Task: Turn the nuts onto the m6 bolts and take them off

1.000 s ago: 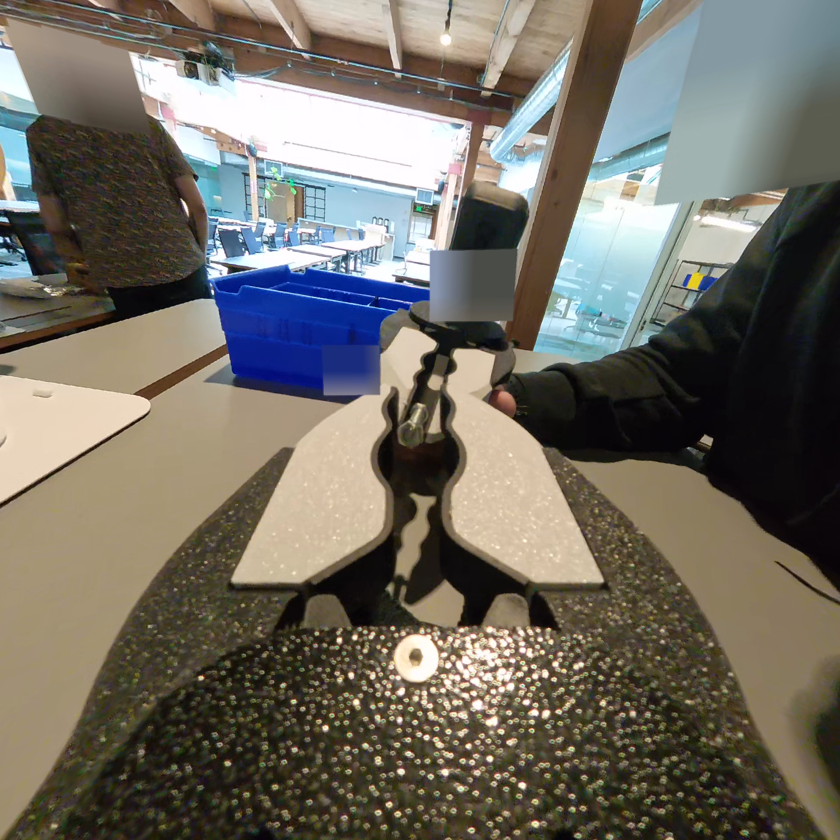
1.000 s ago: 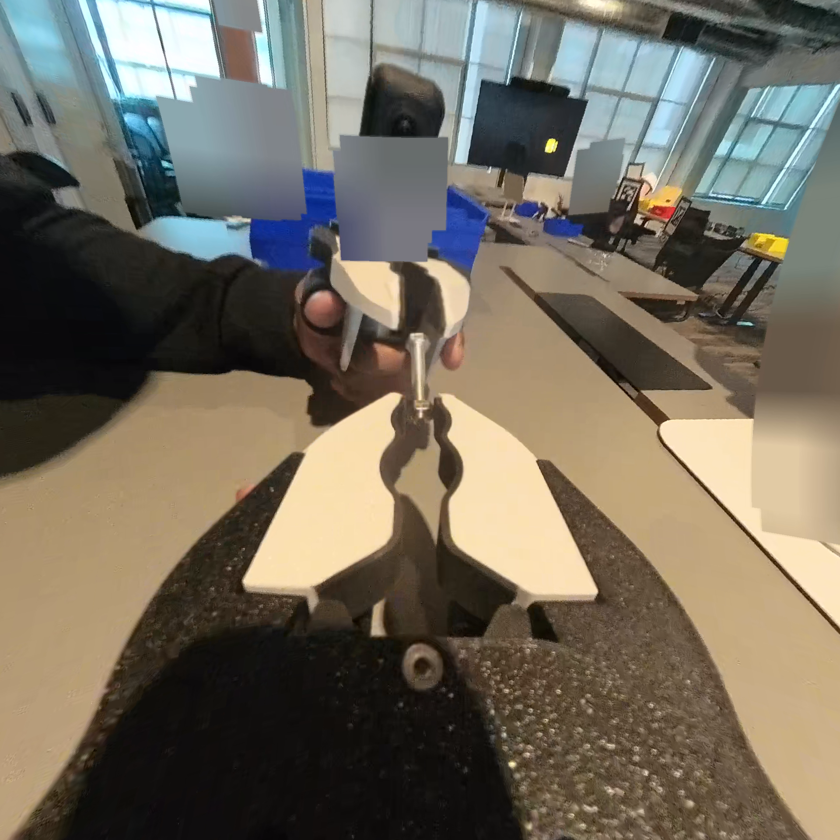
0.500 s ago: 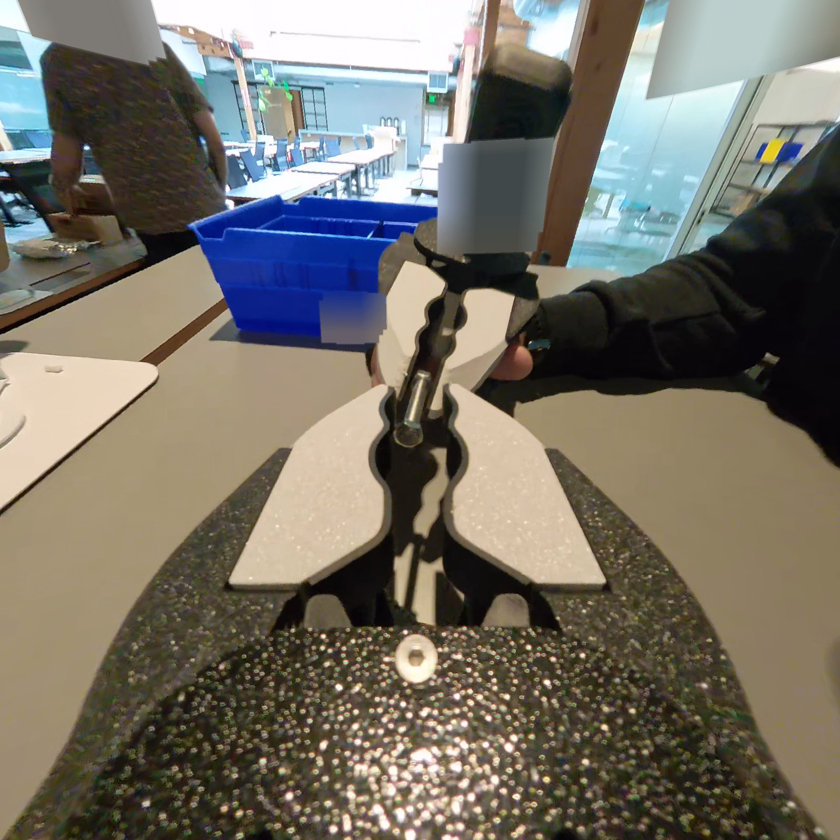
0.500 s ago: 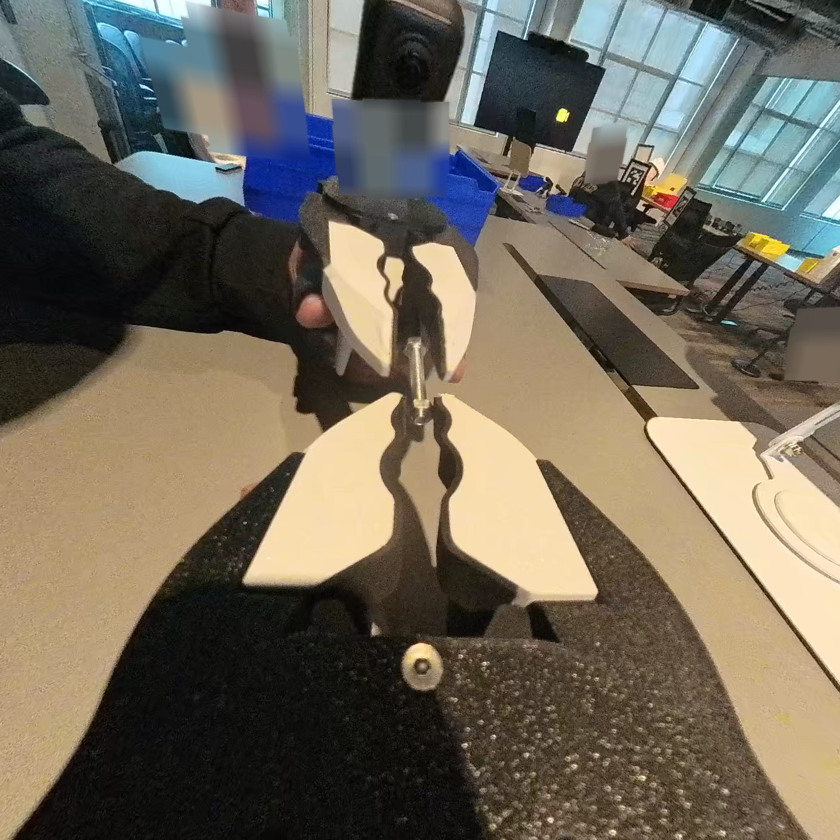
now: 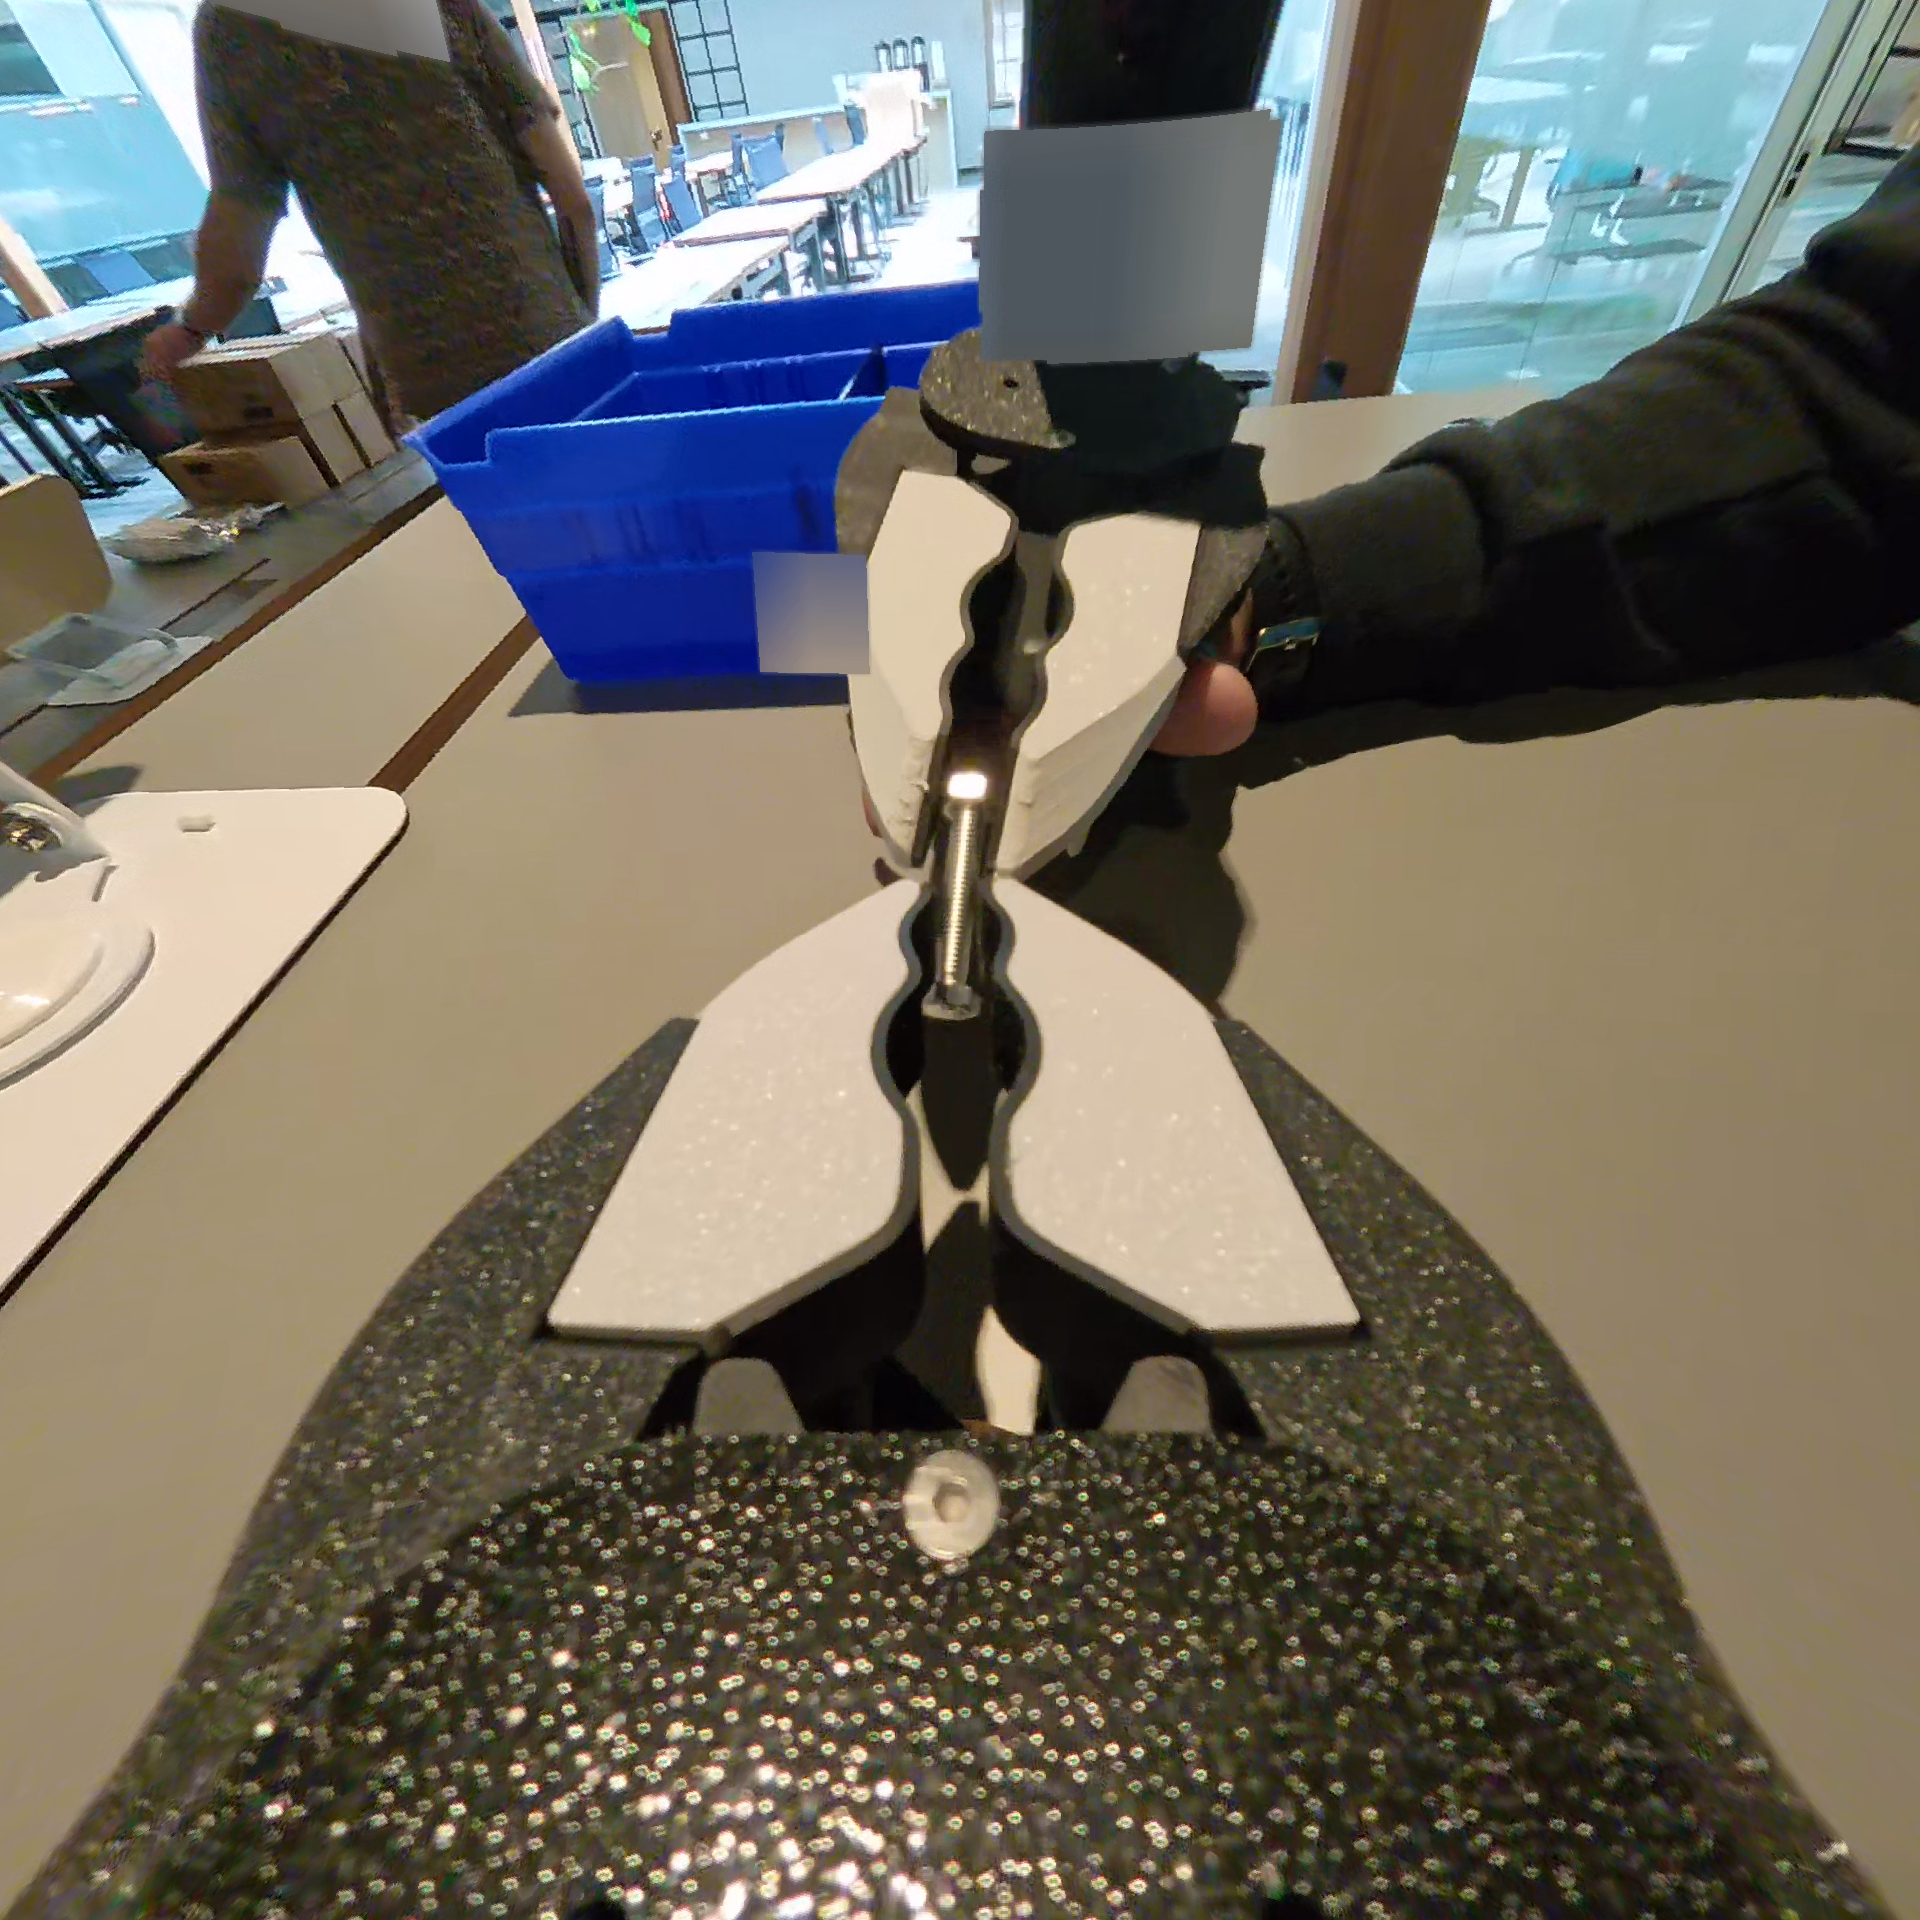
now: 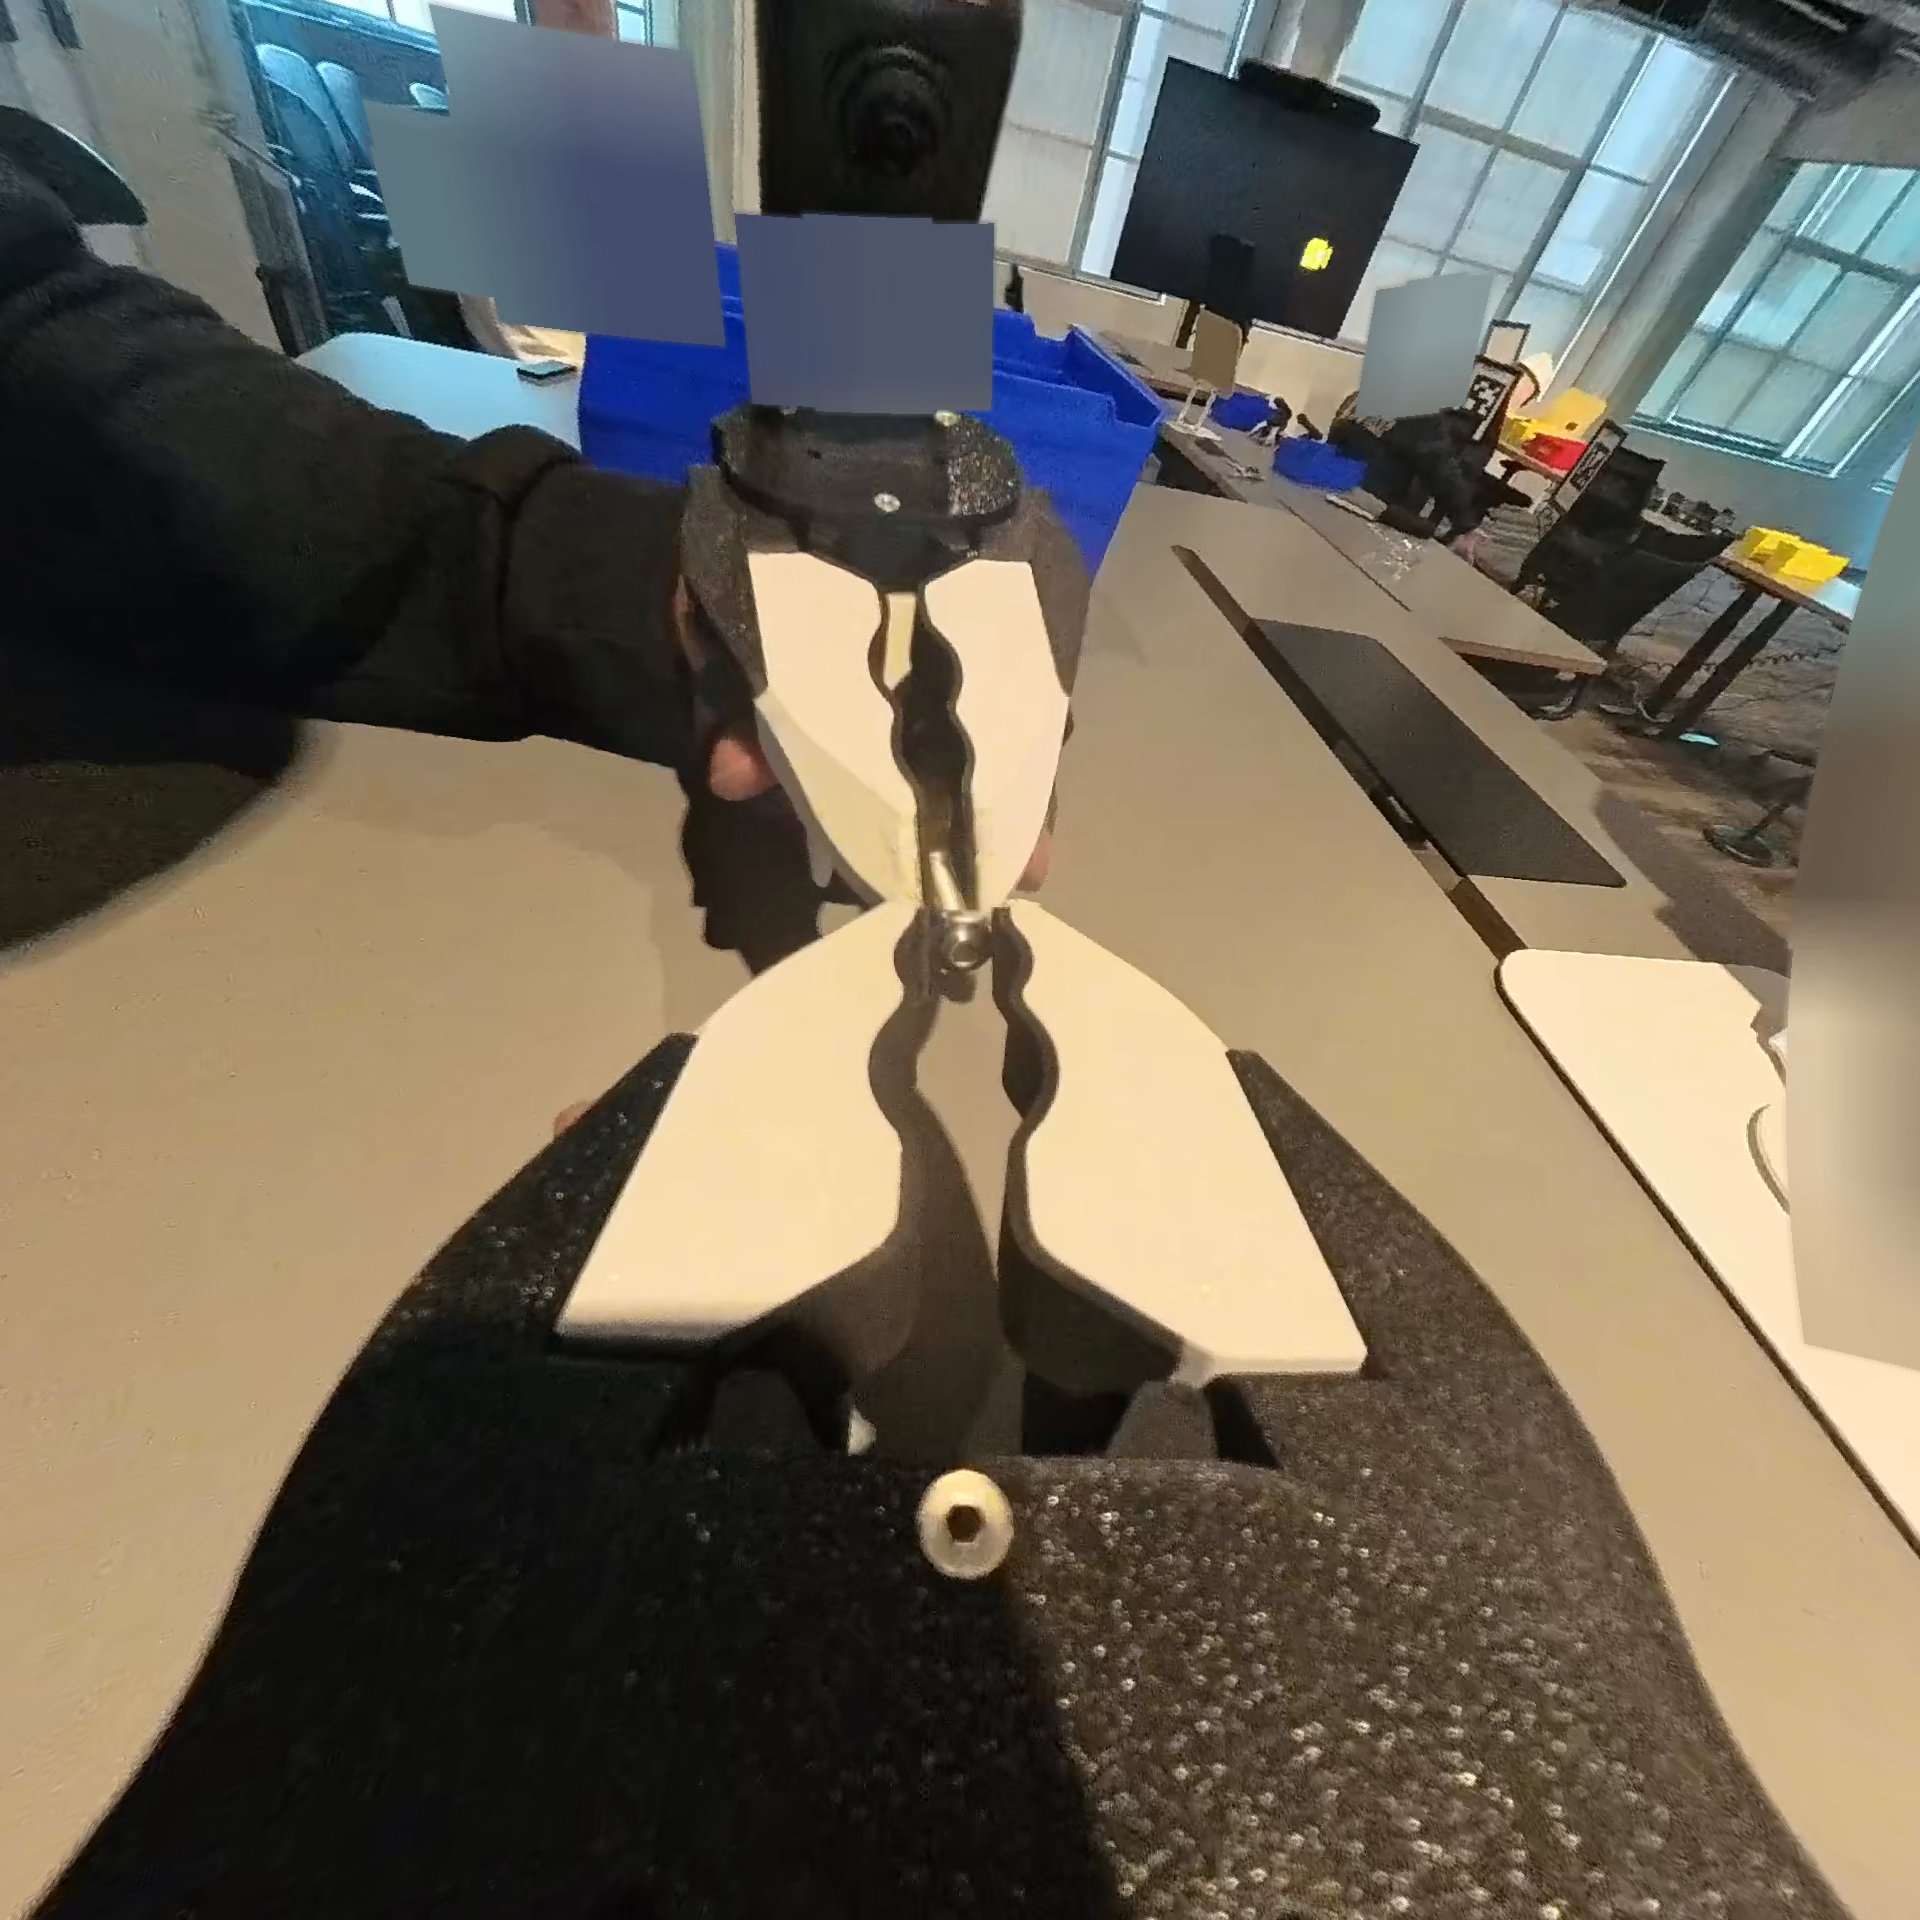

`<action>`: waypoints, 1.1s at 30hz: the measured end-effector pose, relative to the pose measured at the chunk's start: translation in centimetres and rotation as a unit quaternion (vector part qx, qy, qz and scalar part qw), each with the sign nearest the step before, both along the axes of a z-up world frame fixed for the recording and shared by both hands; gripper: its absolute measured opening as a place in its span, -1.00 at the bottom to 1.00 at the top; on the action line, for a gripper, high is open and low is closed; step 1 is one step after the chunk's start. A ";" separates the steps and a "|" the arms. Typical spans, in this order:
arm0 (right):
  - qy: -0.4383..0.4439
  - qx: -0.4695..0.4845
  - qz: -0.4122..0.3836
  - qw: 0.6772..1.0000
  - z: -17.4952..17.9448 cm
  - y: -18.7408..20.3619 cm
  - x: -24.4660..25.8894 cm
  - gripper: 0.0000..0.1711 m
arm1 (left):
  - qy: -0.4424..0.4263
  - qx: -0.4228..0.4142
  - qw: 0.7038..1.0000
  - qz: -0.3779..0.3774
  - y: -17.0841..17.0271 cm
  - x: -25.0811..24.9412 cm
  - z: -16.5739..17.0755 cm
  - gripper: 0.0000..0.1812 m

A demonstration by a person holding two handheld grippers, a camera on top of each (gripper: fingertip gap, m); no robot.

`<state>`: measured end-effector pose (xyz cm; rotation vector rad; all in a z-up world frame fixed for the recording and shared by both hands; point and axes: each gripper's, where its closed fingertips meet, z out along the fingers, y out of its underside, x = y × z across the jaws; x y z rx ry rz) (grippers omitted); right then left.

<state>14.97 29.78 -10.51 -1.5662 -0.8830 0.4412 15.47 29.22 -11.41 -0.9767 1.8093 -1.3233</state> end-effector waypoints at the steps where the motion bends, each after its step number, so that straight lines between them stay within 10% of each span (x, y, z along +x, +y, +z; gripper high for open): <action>1: 0.001 0.000 0.001 1.000 0.0 0.0 0.0 -0.87 | 0.000 0.000 1.000 0.000 0.0 0.0 0.0 -0.93; 33: 0.042 -0.108 -0.033 0.993 -1.5 1.4 1.3 -0.86 | -0.077 0.229 0.967 0.085 2.1 1.2 -1.2 -0.94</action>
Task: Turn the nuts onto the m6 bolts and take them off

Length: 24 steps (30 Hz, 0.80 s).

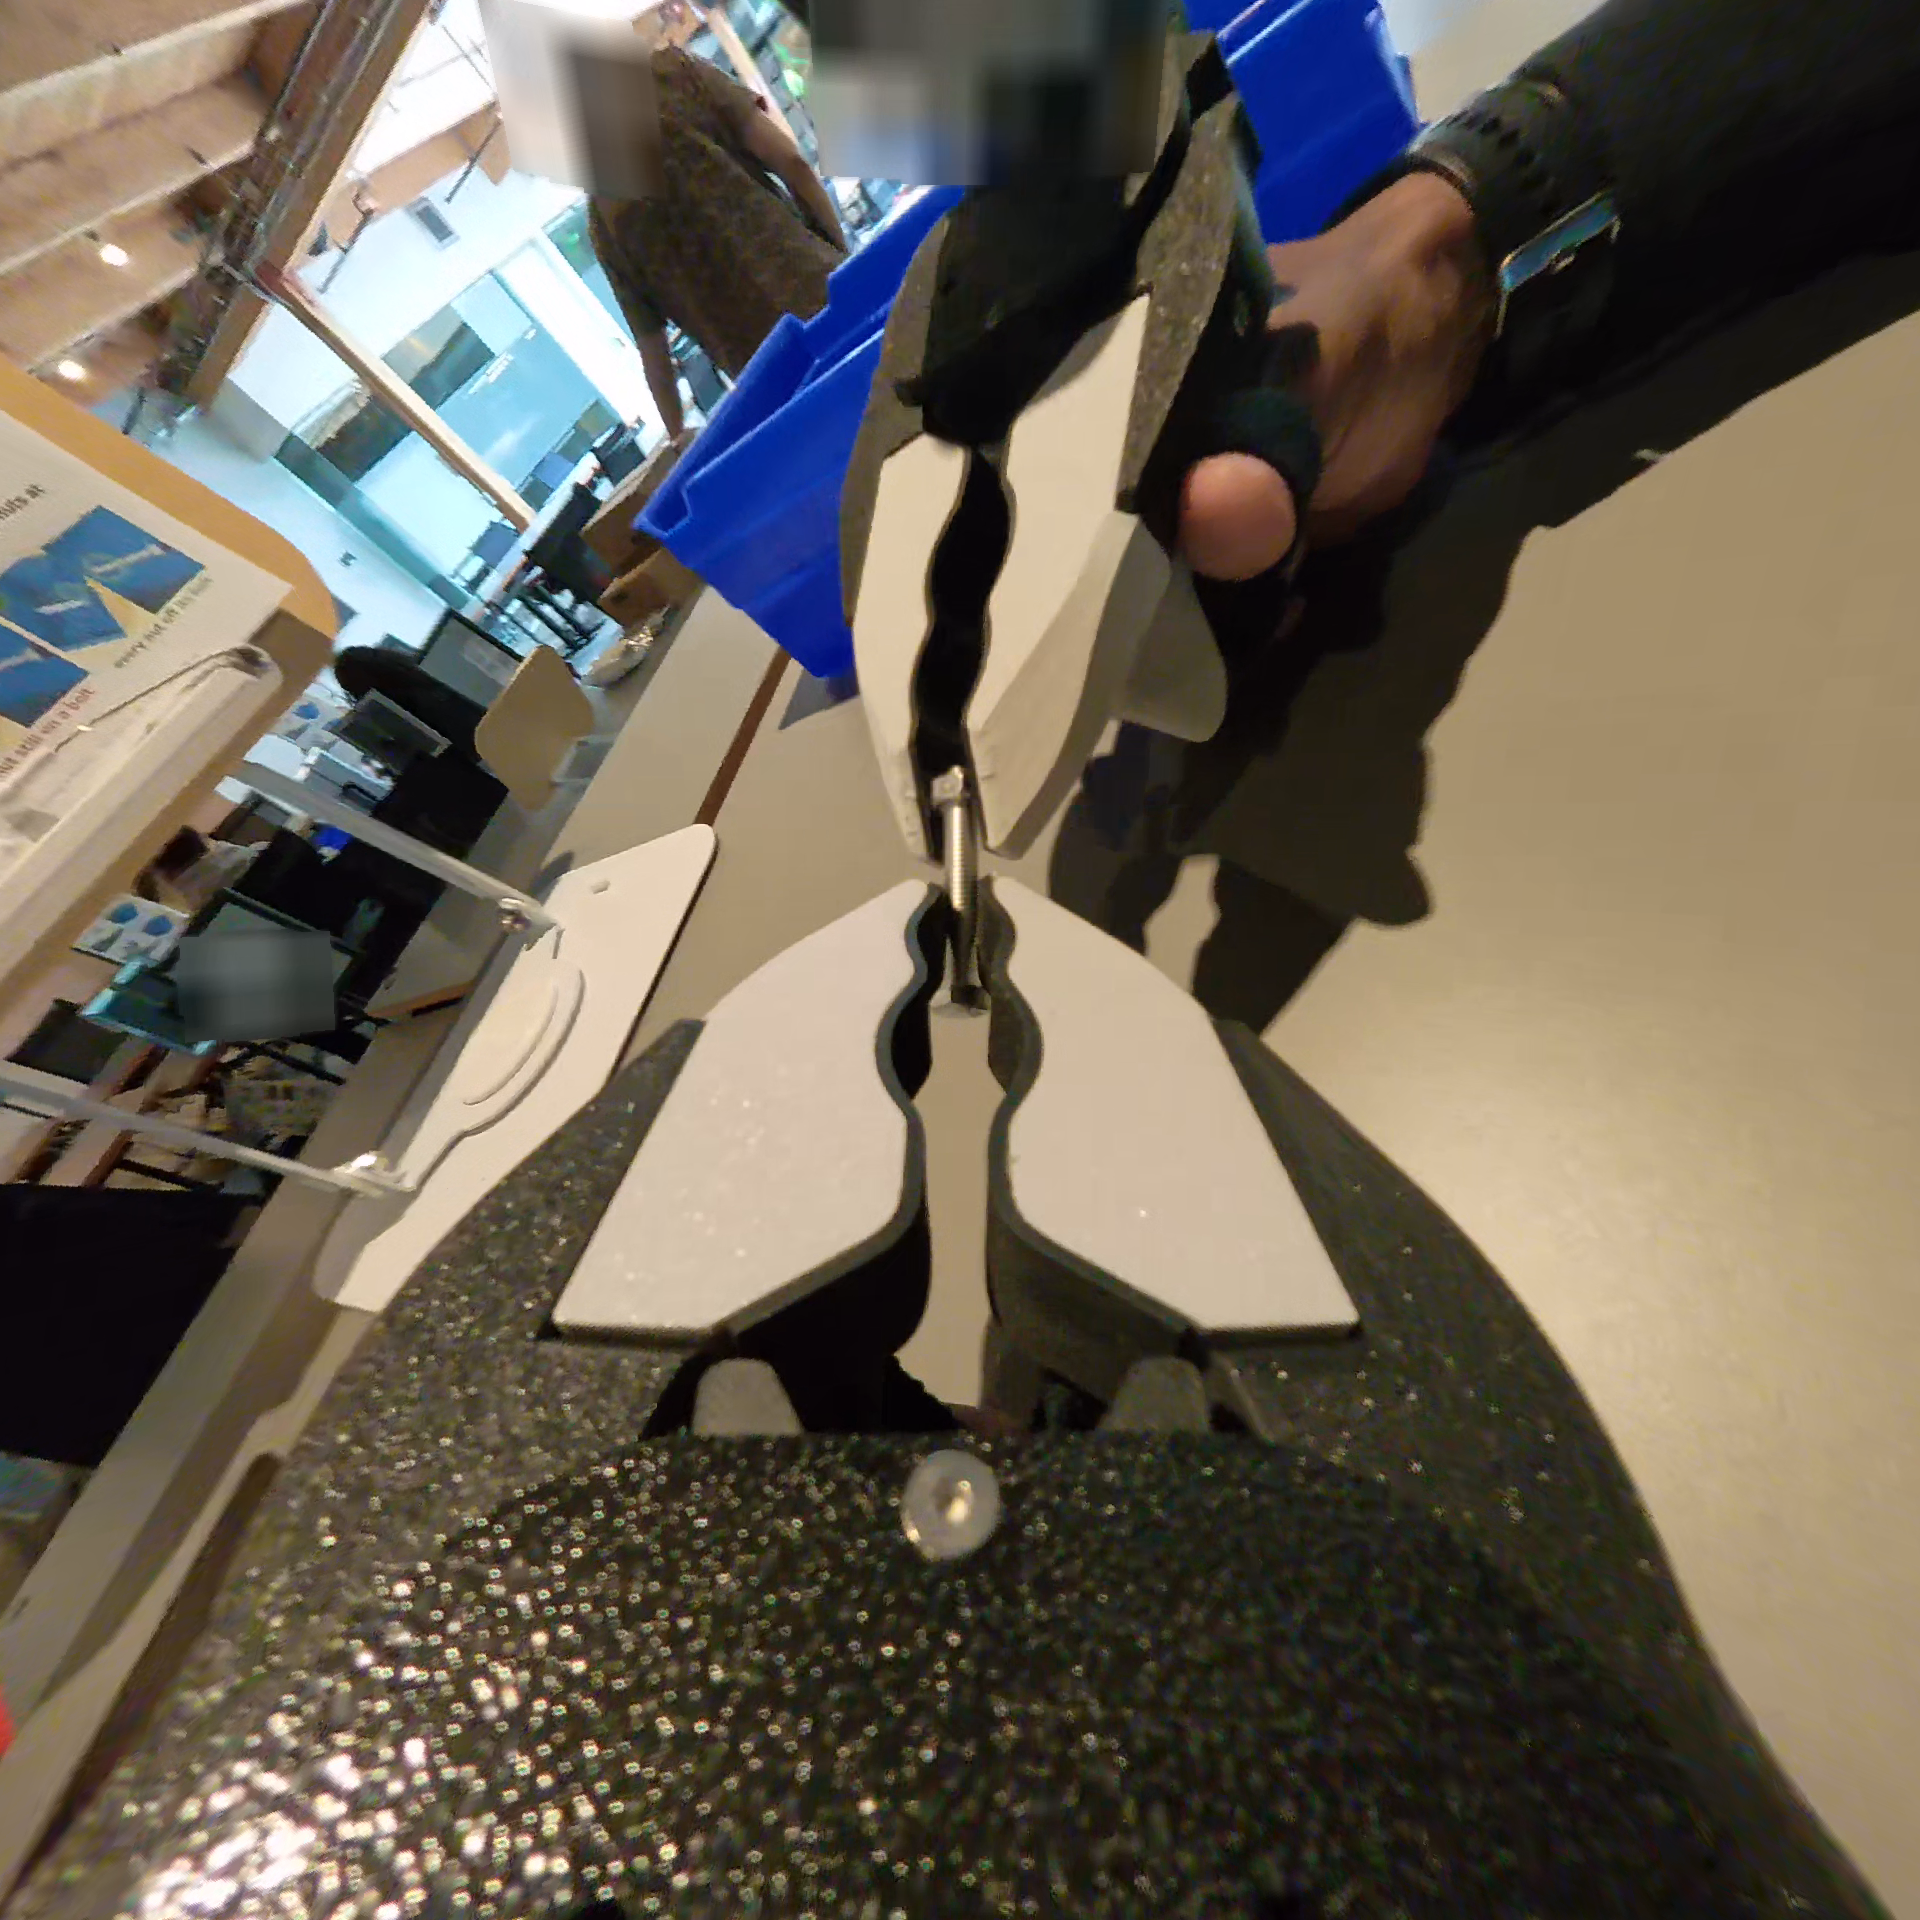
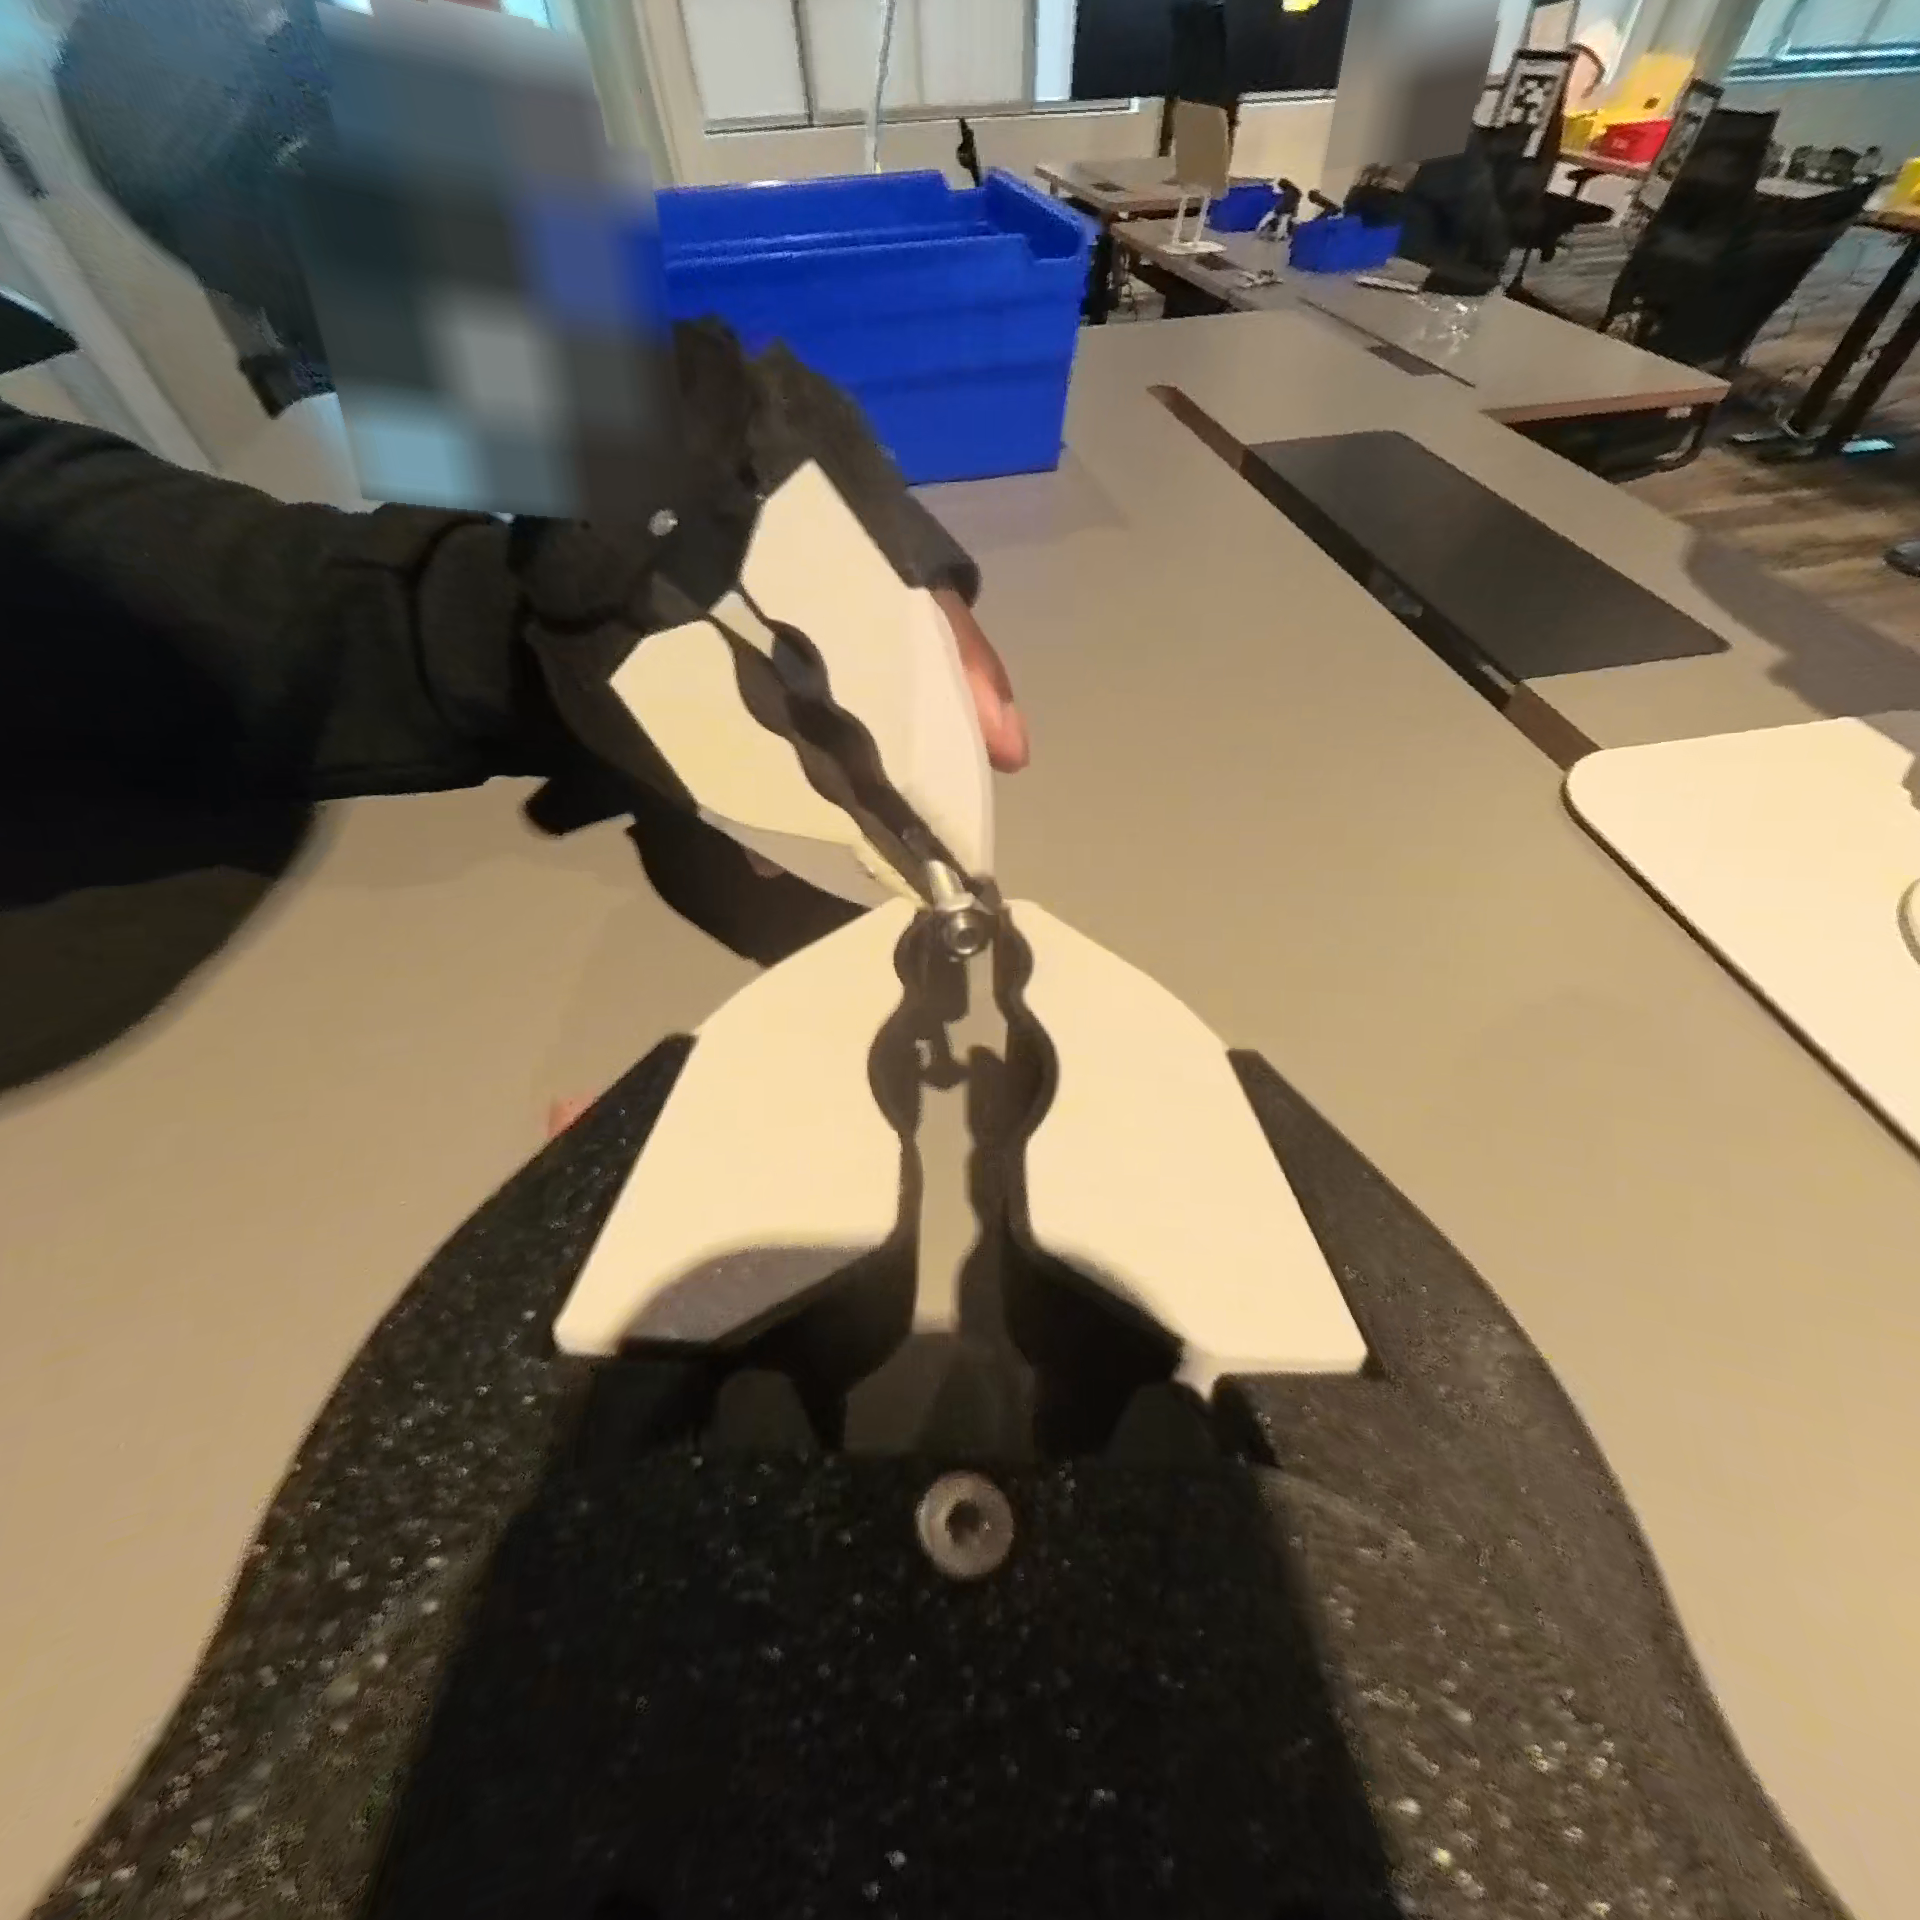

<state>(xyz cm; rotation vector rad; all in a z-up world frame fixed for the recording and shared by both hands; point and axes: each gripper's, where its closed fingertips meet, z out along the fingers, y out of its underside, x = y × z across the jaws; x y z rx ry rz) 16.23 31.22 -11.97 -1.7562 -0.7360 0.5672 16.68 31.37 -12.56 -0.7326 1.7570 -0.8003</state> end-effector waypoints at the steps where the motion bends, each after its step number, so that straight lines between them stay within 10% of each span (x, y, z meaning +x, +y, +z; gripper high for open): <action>1: -0.007 0.006 0.003 1.000 0.0 -0.1 -0.1 -0.87 | 0.005 -0.014 1.000 -0.007 -0.1 -0.1 -0.1 -0.94; 9: -0.140 0.208 0.001 0.968 0.7 -0.6 -0.9 -0.87 | 0.043 -0.122 0.990 -0.064 -1.0 -1.1 0.4 -0.94; 14: -0.055 0.131 -0.021 0.990 1.4 -0.1 -0.2 -0.60 | -0.006 -0.114 0.993 -0.033 0.1 -0.9 1.5 -0.94; 24: 0.078 -0.016 -0.018 0.997 1.8 0.6 -0.3 -0.77 | -0.054 0.013 0.998 0.008 0.5 -0.3 1.7 -0.94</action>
